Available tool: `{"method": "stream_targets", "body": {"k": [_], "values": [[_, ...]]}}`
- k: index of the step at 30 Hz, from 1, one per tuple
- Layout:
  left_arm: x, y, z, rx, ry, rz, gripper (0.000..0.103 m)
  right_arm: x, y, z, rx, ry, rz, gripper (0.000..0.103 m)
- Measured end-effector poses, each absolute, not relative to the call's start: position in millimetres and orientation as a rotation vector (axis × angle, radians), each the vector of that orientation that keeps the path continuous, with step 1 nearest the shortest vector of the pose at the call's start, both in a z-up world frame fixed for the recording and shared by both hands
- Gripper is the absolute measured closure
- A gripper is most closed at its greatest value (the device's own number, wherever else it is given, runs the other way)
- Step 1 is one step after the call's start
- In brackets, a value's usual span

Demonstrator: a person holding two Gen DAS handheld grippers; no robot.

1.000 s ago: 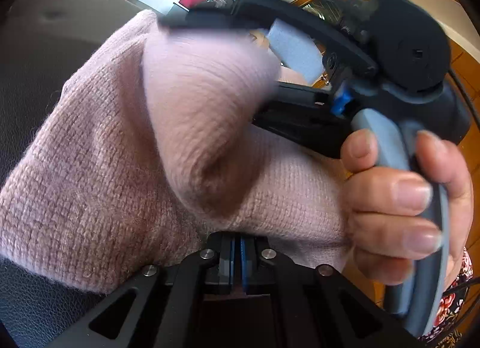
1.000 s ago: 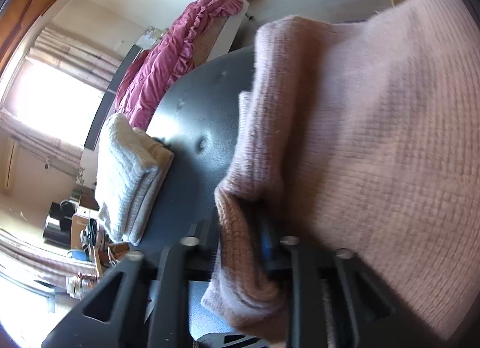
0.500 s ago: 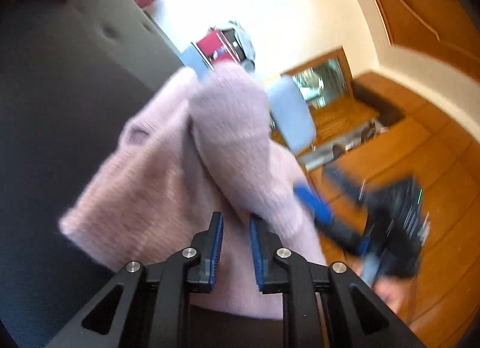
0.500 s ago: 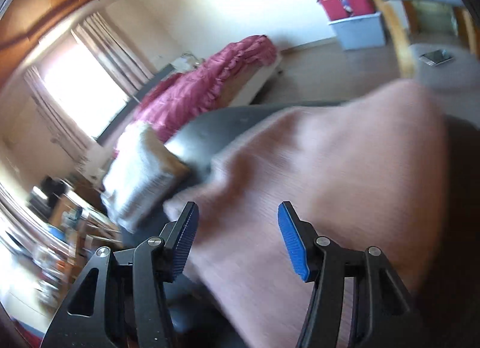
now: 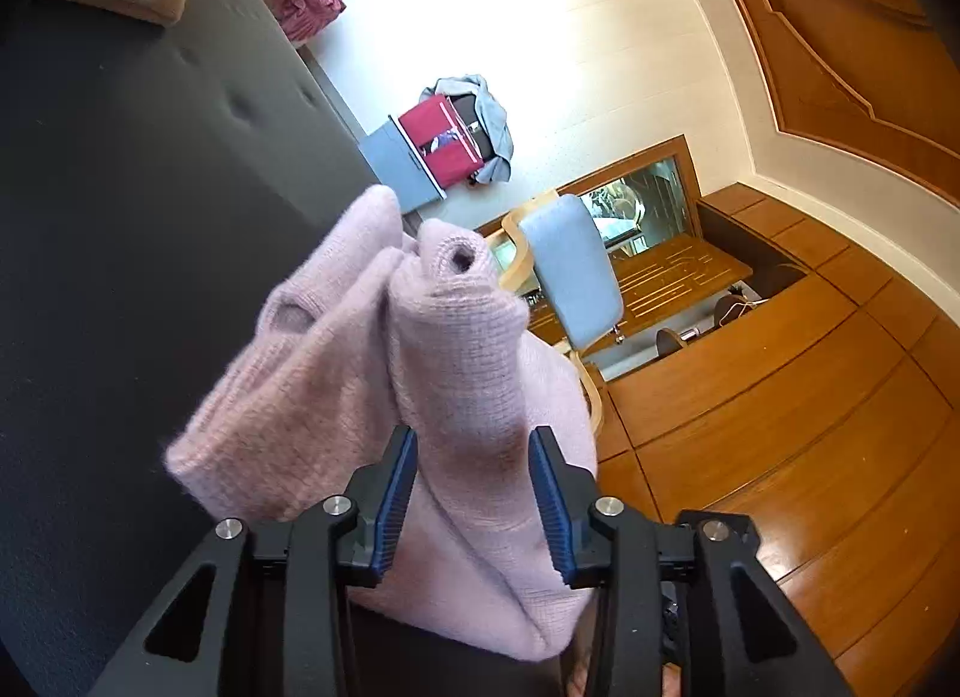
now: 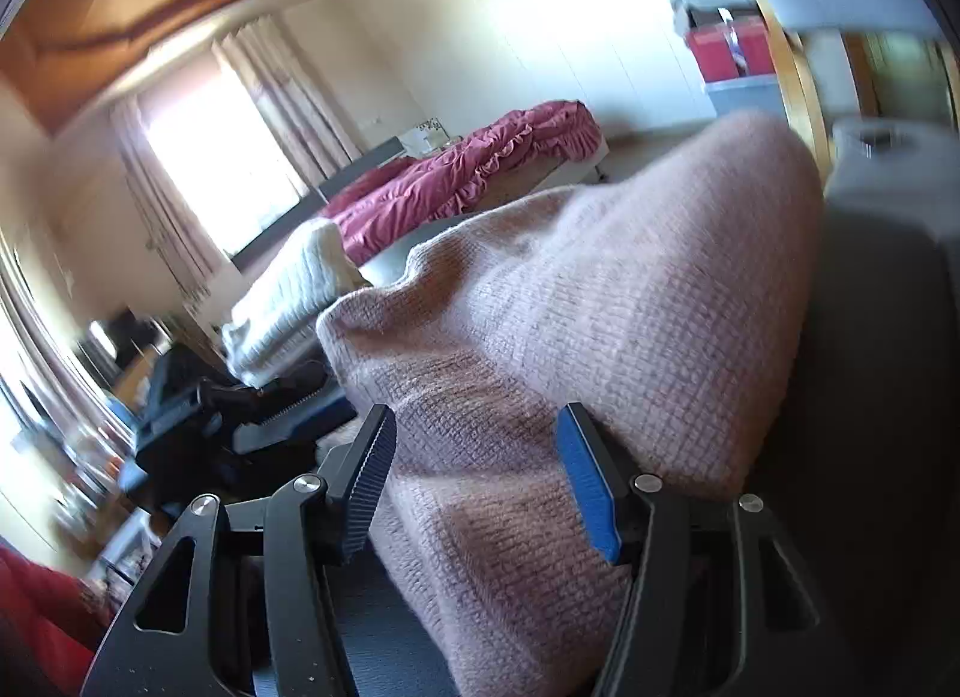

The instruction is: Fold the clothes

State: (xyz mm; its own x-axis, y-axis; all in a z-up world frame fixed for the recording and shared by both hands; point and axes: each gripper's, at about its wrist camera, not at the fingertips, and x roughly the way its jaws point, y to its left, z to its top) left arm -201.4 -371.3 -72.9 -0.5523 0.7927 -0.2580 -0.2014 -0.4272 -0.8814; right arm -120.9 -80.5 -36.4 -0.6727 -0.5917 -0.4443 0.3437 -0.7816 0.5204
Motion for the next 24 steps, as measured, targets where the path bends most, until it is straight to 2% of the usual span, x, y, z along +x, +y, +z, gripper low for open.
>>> {"method": "stream_targets", "body": {"k": [5, 8, 10, 11, 12, 15, 17, 20, 22, 24], "values": [[-216, -354, -59, -0.987, -1.099, 2.073, 0.058, -117, -93, -31, 0.831, -0.493, -2.428, 0.037], [-224, -353, -54, -1.051, -1.074, 2.155, 0.058, -114, -96, -28, 0.828, -0.457, -2.444, 0.037], [-233, -352, -54, -1.081, -1.089, 2.165, 0.065, -114, -95, -28, 0.826, -0.459, -2.447, 0.037], [-237, -350, -55, -1.098, -1.085, 2.142, 0.087, -111, -94, -26, 0.801, -0.458, -2.463, 0.037], [-240, -348, -55, -1.116, -1.078, 2.114, 0.091, -108, -91, -22, 0.763, -0.455, -2.487, 0.037], [-226, -346, -31, -1.007, -1.024, 2.088, 0.093, -90, -86, -4, 0.592, -0.423, -2.517, 0.038], [-209, -346, -8, -0.896, -0.951, 2.101, 0.093, -74, -89, 10, 0.461, -0.392, -2.448, 0.045], [-195, -346, 15, -0.812, -0.937, 2.049, 0.093, -52, -124, 24, 0.417, -0.17, -2.286, 0.045], [-192, -344, 20, -0.805, -0.938, 2.038, 0.093, -43, -159, 19, 0.499, 0.037, -2.272, 0.045], [-190, -346, 16, -0.81, -0.971, 2.023, 0.093, -45, -185, 2, 0.637, 0.157, -2.315, 0.045]]}}
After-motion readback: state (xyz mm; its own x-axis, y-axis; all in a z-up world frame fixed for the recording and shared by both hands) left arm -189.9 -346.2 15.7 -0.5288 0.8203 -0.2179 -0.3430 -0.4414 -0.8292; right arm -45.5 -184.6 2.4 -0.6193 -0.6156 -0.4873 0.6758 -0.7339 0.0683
